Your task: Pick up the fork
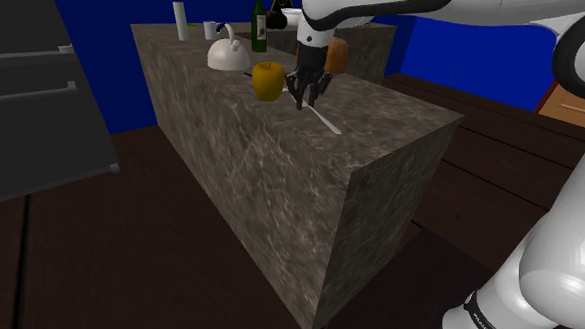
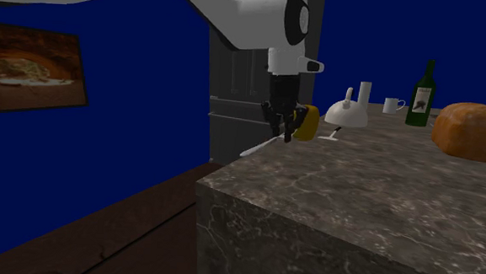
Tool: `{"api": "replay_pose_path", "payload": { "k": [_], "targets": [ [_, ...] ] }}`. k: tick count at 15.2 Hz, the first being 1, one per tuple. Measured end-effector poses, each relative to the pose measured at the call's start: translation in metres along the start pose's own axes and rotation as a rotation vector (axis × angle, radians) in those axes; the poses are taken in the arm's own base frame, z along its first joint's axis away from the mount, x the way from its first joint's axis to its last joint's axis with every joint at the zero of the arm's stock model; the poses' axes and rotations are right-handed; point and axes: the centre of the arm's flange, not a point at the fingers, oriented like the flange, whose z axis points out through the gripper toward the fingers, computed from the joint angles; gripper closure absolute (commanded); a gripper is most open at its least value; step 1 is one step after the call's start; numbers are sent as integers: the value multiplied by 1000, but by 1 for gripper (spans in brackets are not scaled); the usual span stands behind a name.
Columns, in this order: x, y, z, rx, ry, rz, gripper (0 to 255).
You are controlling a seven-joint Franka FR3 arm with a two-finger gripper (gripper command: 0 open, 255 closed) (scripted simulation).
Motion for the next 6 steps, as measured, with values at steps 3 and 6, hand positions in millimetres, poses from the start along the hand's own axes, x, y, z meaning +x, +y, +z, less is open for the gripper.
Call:
{"api": "replay_pose_path", "payload": {
  "k": [3, 6],
  "targets": [
    [1, 0, -17, 0, 0, 0, 255],
    [2, 0, -31, 0, 0, 0, 255]
  ]
}}
